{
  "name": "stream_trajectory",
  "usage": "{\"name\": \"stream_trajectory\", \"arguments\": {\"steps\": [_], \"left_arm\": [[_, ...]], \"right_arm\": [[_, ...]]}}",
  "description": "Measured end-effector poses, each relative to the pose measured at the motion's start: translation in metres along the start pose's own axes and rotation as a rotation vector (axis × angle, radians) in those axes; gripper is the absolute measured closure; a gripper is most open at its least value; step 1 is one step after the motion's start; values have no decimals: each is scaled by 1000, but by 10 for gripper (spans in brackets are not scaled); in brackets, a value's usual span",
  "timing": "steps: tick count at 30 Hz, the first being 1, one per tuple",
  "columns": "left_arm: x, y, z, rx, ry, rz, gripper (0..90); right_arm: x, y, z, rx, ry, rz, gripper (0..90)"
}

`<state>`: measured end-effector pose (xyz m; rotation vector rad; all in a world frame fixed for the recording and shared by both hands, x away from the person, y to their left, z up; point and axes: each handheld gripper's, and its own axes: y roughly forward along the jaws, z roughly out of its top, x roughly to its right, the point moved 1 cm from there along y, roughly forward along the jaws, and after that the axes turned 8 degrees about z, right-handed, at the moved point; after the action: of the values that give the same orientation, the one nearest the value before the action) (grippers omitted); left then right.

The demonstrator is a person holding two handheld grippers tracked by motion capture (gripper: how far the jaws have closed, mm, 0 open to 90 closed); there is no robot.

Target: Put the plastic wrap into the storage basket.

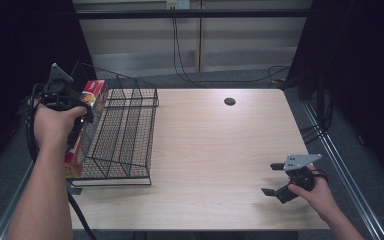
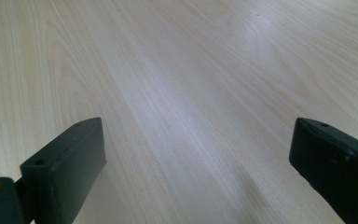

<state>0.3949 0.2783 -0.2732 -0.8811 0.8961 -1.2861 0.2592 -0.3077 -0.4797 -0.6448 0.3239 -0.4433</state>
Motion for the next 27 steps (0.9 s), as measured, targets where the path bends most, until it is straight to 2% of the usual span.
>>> {"name": "stream_trajectory", "arguments": {"steps": [4, 9, 10, 12, 14, 18, 23, 27], "left_arm": [[-1, 5, 0, -6, 3, 13, 441], [0, 10, 1, -14, -14, 0, 440], [0, 11, 1, -15, -3, -2, 440], [1, 12, 2, -14, -11, 0, 439], [1, 13, 2, -14, -2, 7, 438], [4, 16, 3, -26, -9, -1, 435], [6, 19, 5, -34, 9, 6, 431], [5, 21, 6, -34, -2, 3, 430]], "right_arm": [[0, 1, 0, -2, 1, 3, 33], [0, 2, 0, -6, -2, 1, 33], [0, 2, 0, -6, -2, 1, 33], [0, 2, 0, -5, -2, 2, 33], [0, 2, 0, -6, -2, 1, 34], [0, 2, 0, -5, -3, 1, 33], [0, 2, 0, -6, 1, 3, 33], [0, 2, -1, -8, 2, 3, 33]]}}
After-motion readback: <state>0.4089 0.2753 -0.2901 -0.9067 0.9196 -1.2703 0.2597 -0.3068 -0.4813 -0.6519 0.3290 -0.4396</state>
